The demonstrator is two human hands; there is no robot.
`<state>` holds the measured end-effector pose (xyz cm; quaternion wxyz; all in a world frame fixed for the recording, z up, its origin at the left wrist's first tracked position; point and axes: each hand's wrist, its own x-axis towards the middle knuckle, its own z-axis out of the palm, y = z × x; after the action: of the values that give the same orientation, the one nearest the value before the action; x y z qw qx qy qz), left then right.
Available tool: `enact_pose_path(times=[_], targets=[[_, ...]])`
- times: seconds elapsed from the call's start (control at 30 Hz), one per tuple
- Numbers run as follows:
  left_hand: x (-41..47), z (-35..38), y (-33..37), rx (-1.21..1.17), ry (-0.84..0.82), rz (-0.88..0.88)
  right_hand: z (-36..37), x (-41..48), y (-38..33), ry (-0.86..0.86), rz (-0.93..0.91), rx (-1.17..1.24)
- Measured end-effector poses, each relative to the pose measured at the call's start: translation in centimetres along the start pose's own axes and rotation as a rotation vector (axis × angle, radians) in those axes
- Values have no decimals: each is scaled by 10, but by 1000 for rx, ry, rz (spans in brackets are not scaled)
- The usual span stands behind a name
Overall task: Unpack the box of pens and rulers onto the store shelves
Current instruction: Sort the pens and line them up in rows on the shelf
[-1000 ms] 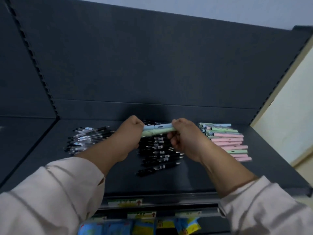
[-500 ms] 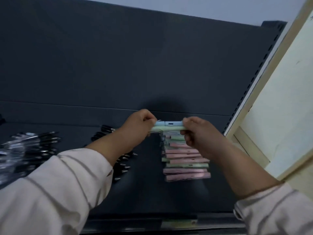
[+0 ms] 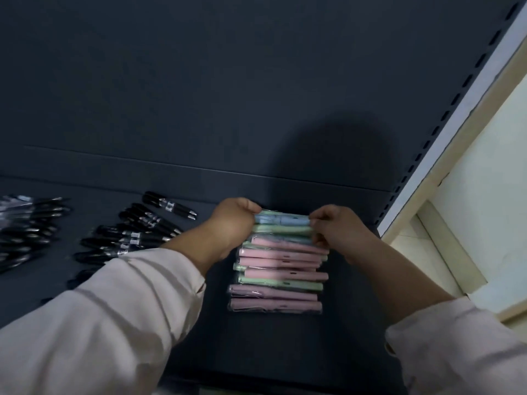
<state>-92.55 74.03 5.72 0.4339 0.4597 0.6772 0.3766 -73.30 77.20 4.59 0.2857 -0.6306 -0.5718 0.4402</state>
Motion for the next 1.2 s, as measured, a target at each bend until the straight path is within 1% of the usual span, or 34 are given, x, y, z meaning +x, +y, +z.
enact_pose_path(times=[0.03,0.13,0.17,0.23,0.27,0.37,0.47,0.6,0.77,0.97,1.2], targets=[[0,1,0,29,3,14,-1,1,1,-4,-20,-96],[3,-1,-4,88,26,60,-4,3,-3,23,-153,-493],[3,-3,-6,101,40,77,-3,2,-6,44,-201,-583],[1,-9,-9,141,59,112,3,-2,-13,72,-299,-666],[0,-14,-11,197,75,142,8,-4,-18,72,-350,-683],[-7,-34,-18,472,166,231,30,-8,-35,39,-516,-692],[-19,-59,-26,646,246,304,58,-11,-55,-4,-657,-740],[-44,-104,-40,851,366,304,98,-24,-80,-23,-838,-789],[-92,-172,-65,969,476,253,151,-58,-115,-161,-887,-899],[-163,-258,-103,992,630,139,232,-122,-159,-255,-1055,-878],[-273,-383,-167,1053,745,1,361,-221,-212,-361,-1236,-855]])
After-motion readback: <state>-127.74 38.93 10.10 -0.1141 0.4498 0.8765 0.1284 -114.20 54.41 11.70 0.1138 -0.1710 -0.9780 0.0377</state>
